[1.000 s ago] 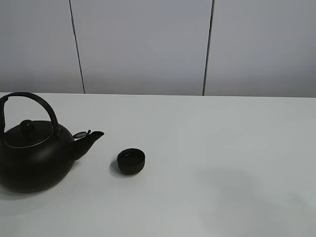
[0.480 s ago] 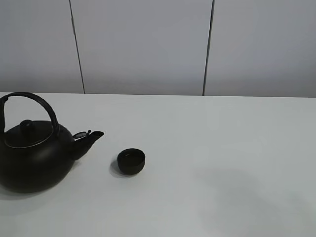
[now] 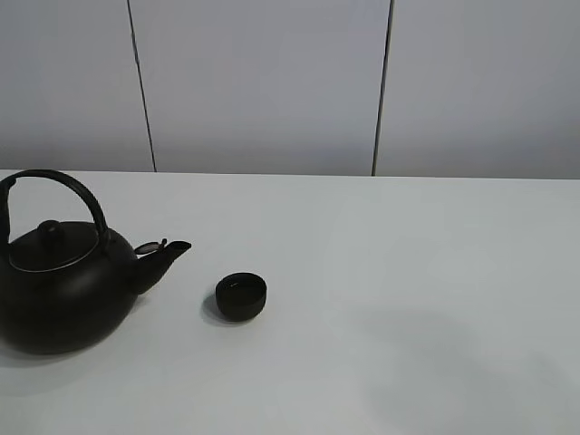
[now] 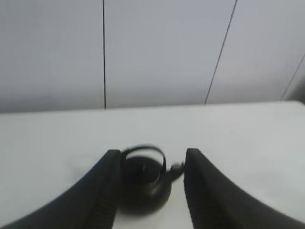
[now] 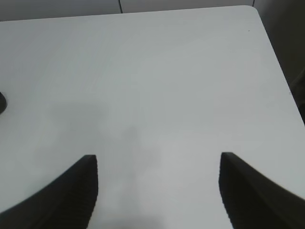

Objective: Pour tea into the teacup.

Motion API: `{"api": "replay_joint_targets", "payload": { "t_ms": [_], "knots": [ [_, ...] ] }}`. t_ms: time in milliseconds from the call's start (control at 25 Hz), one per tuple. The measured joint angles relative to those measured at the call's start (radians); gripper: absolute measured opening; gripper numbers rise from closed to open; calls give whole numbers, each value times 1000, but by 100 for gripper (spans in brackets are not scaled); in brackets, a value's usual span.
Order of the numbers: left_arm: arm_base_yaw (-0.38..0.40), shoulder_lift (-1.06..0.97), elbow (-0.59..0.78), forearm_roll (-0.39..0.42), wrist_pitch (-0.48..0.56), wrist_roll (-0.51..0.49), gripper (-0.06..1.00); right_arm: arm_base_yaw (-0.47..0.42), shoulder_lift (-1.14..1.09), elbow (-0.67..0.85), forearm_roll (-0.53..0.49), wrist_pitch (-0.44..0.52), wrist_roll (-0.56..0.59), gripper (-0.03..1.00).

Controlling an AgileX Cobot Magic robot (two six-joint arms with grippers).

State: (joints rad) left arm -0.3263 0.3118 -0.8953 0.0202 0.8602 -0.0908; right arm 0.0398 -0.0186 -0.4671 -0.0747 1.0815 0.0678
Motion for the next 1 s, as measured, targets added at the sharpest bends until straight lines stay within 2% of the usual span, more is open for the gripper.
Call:
{"api": "replay_joint_targets", "payload": {
  "t_ms": [120,280,560,1000],
  "knots": [
    [8,-87,83,-3,186,-1,31,0,0,0,0,0,0,49],
    [23,-153,219,12,294,-4,31,0,0,0,0,0,0,49],
    [23,-171,398,2,289,-6,31,0,0,0,0,0,0,49],
    [26,-171,411,19,269,-6,31,0,0,0,0,0,0,49]
  ]
}}
